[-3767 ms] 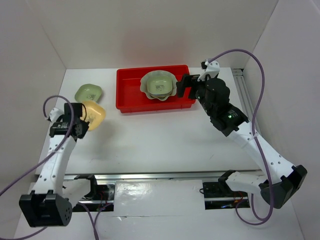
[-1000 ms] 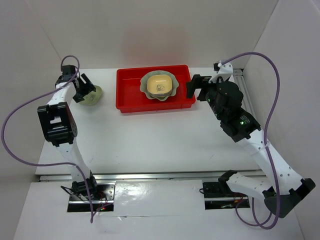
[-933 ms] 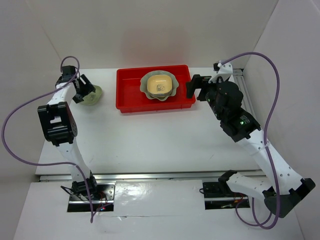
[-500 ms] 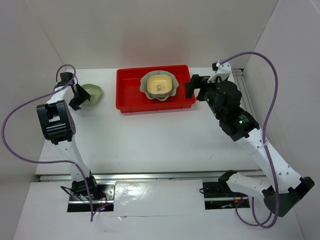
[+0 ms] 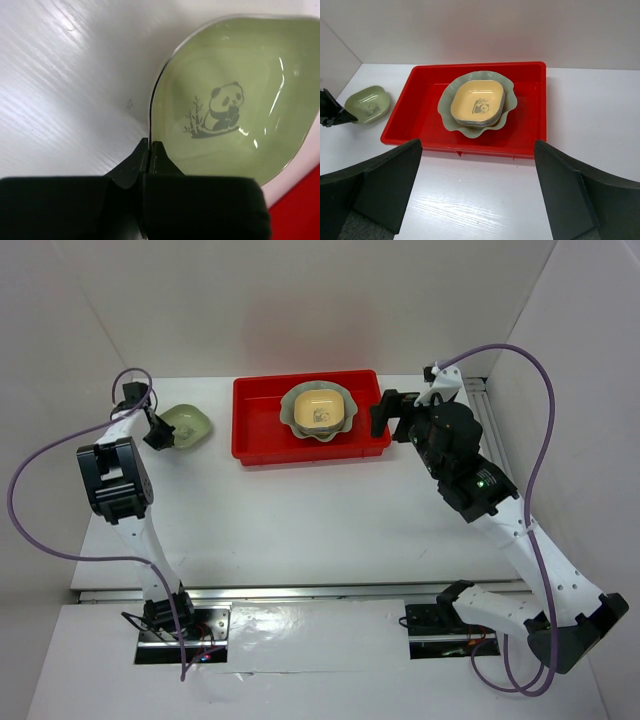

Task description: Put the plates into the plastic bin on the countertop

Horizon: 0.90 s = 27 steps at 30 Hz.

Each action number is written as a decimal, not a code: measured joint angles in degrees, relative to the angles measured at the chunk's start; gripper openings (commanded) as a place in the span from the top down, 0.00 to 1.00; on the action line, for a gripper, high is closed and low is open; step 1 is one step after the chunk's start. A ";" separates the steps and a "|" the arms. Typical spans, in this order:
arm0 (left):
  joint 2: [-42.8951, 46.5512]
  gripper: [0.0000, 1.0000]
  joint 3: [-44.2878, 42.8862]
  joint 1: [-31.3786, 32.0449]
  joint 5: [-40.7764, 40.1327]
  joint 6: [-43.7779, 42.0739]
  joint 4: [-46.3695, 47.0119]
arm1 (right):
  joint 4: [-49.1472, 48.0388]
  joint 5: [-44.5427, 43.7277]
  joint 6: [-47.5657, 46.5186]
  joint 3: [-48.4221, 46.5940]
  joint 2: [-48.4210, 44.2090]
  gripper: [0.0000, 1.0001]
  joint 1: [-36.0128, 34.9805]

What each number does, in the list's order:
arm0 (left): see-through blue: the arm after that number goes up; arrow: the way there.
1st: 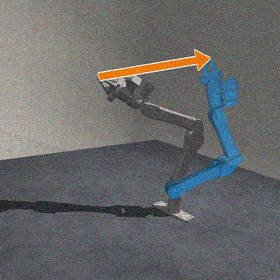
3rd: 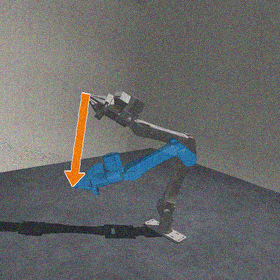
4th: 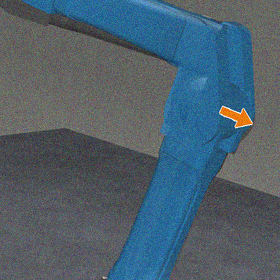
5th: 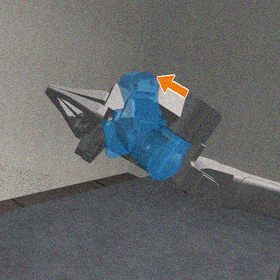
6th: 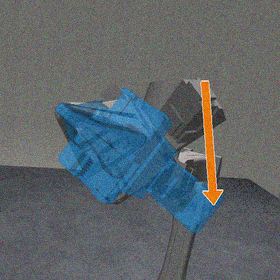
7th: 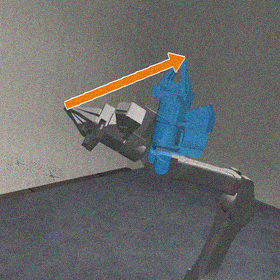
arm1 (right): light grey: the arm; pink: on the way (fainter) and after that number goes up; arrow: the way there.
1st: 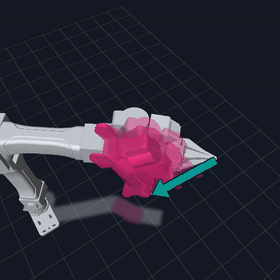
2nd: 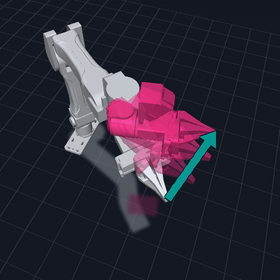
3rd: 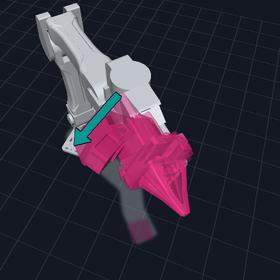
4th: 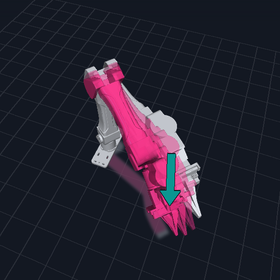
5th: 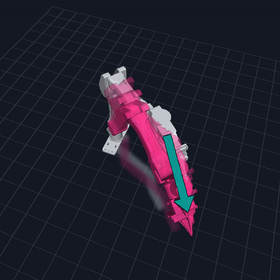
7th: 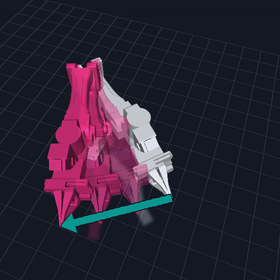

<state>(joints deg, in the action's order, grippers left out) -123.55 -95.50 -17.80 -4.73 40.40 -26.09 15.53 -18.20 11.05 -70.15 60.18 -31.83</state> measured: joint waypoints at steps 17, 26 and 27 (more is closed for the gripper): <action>23.32 1.00 -7.02 15.76 -6.47 -5.38 -0.63 | 0.07 -4.26 1.79 0.00 0.81 0.00 0.31; 13.07 1.00 -22.84 30.49 2.34 -7.43 2.01 | 0.02 -4.68 3.80 -0.02 -0.68 0.00 1.09; 10.75 1.00 -23.96 31.32 2.78 -7.45 1.95 | 0.02 -4.85 3.96 -0.02 -1.03 0.00 1.11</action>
<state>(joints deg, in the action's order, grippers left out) -112.79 -119.46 13.52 -1.96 32.95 -24.14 15.55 -23.05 15.00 -70.17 59.16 -30.72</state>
